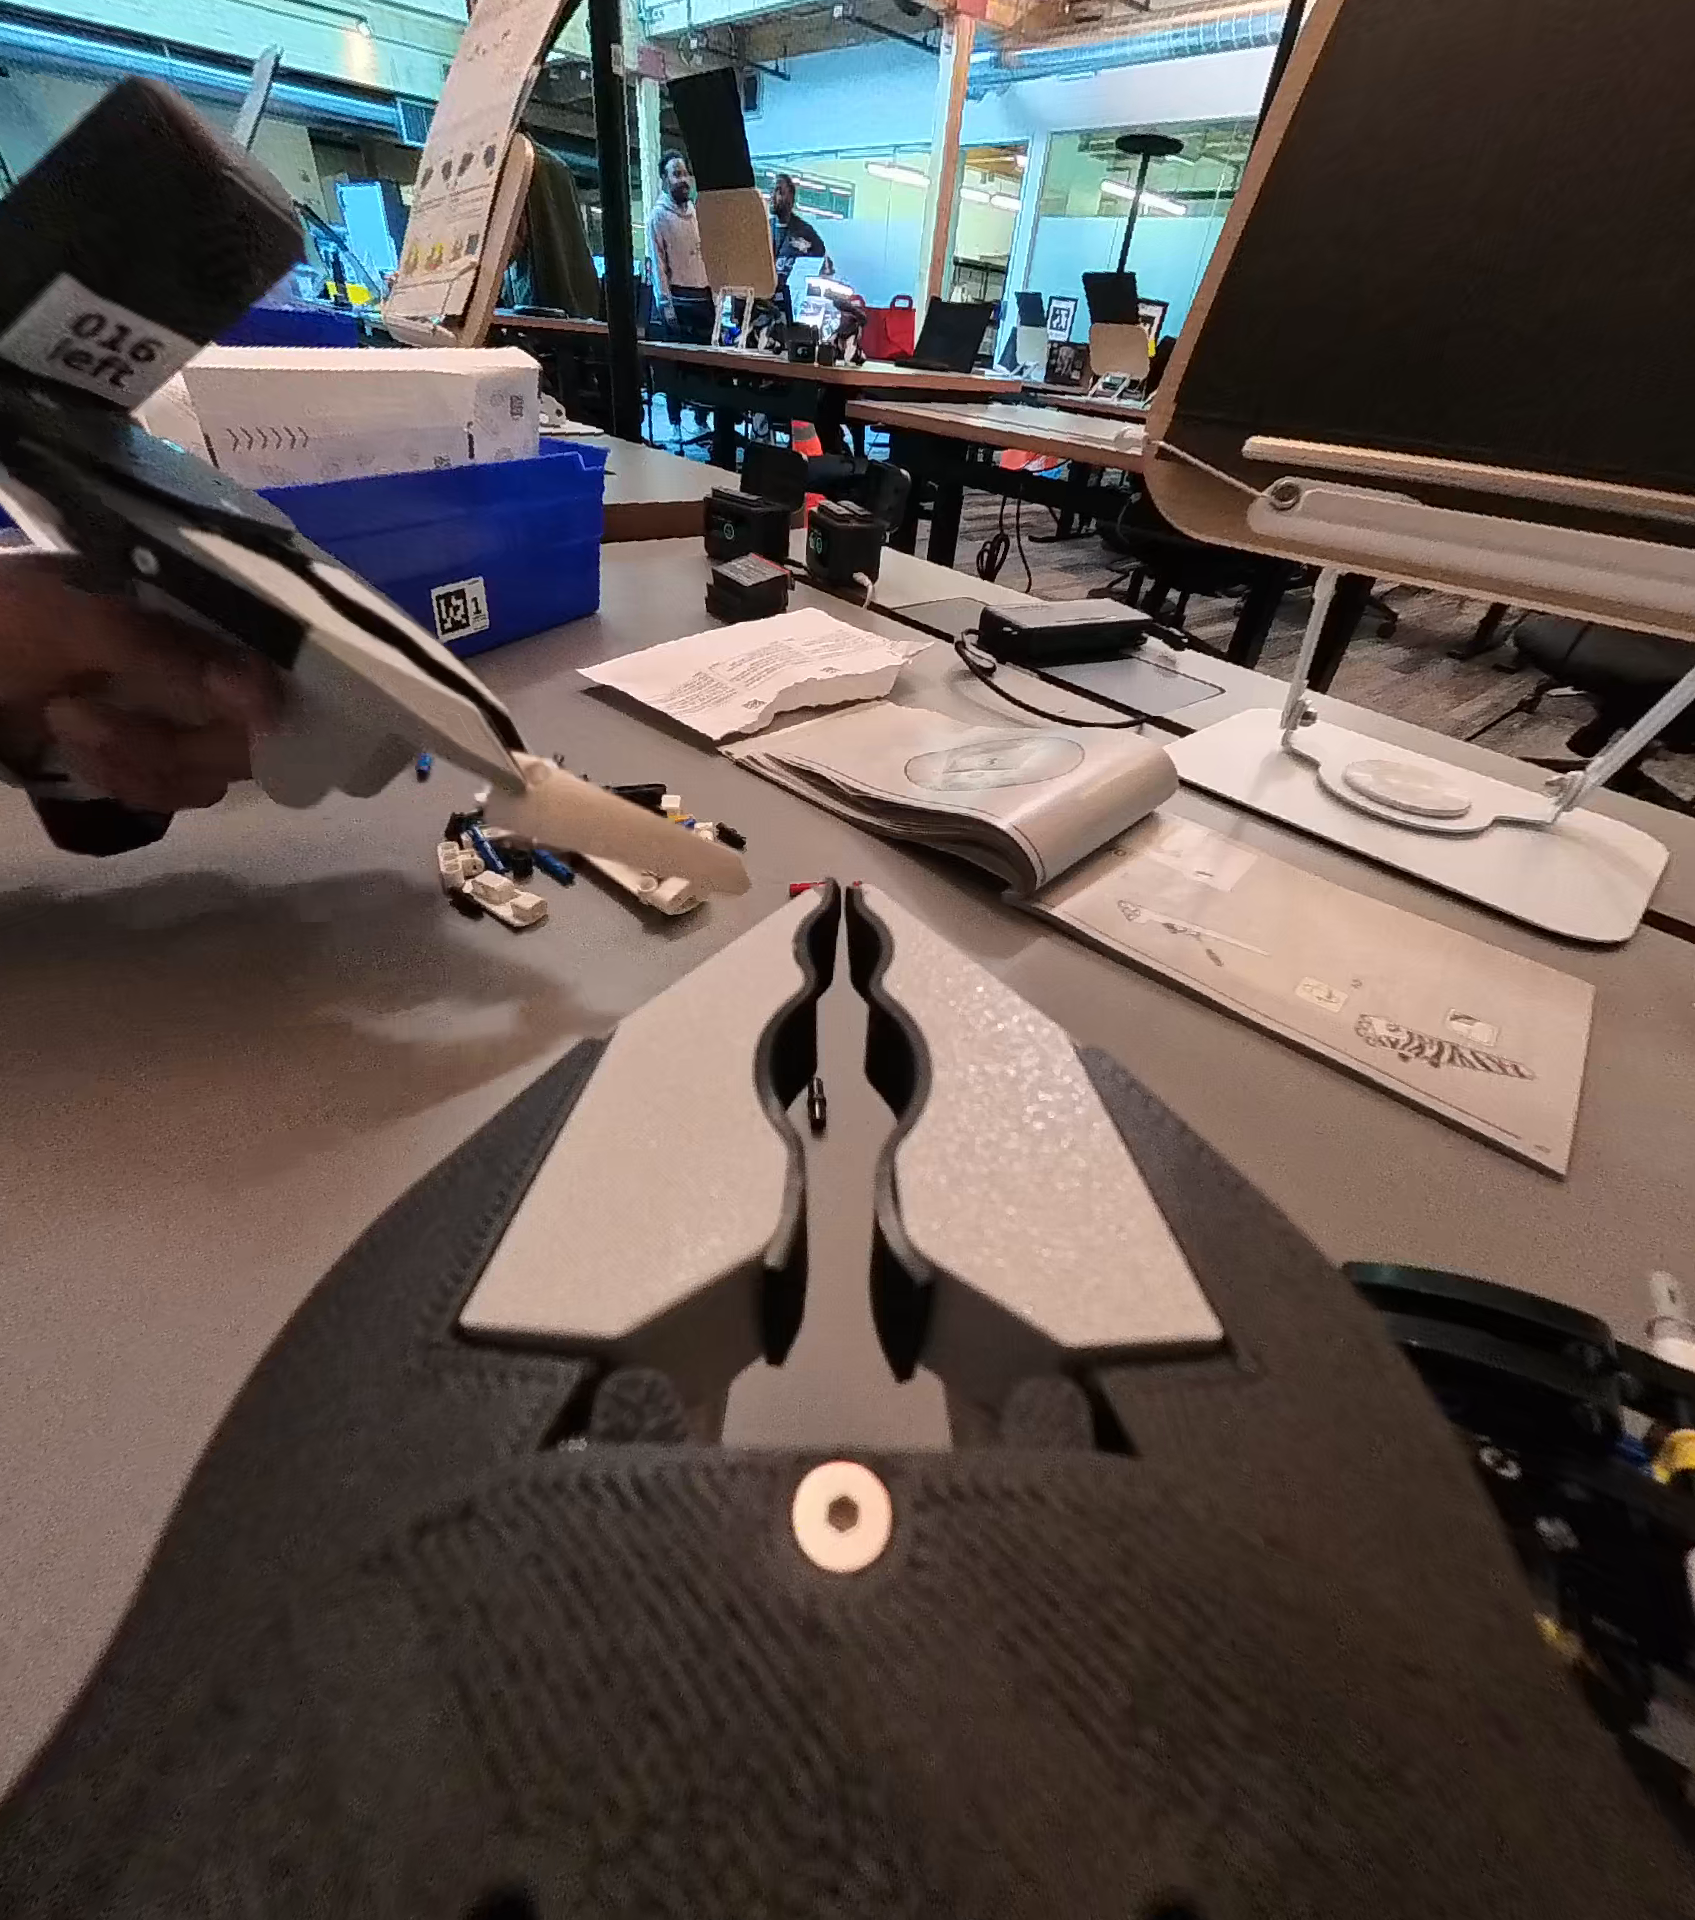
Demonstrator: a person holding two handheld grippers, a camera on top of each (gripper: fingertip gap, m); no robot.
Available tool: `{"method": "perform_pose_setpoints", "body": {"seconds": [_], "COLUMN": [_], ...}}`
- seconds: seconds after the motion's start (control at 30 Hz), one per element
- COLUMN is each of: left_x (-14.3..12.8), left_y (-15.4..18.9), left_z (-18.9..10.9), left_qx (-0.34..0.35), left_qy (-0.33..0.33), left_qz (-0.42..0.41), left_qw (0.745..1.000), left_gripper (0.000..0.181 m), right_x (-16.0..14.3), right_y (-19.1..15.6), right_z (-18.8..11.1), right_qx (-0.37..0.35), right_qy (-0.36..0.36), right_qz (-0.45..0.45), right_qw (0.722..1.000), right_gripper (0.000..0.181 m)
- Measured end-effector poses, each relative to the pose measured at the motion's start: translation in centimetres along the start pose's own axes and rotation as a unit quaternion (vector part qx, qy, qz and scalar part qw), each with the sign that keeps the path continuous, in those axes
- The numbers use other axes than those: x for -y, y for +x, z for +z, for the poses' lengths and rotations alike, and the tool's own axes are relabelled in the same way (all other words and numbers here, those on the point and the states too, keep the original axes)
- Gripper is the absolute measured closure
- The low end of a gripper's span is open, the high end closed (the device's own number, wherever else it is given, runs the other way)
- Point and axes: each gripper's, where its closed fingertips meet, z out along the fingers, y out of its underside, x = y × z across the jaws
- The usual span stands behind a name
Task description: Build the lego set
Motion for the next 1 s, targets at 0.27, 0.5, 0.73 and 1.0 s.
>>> {"method": "perform_pose_setpoints", "body": {"seconds": [0.27, 0.5, 0.73, 1.0], "left_x": [4.8, 5.0, 5.0, 4.2], "left_y": [6.5, 8.8, 11.3, 12.9], "left_z": [0.1, 1.8, 1.5, 2.8], "left_qx": [-0.255, -0.355, -0.413, -0.439], "left_qy": [0.110, 0.104, 0.151, 0.150], "left_qz": [-0.190, -0.286, -0.206, -0.203], "left_qw": [0.942, 0.884, 0.874, 0.862], "left_gripper": [0.171, 0.171, 0.171, 0.172], "right_x": [0.1, 0.8, 3.6, 4.1], "right_y": [-0.6, -0.4, -2.1, -3.1], "right_z": [0.0, -0.4, -2.0, -2.6], "right_qx": [0.003, 0.013, 0.161, 0.230], "right_qy": [0.005, 0.032, 0.132, 0.140], "right_qz": [-0.022, 0.000, 0.162, 0.205], "right_qw": [1.000, 0.999, 0.965, 0.941], "right_gripper": [0.176, 0.167, 0.140, 0.140]}}
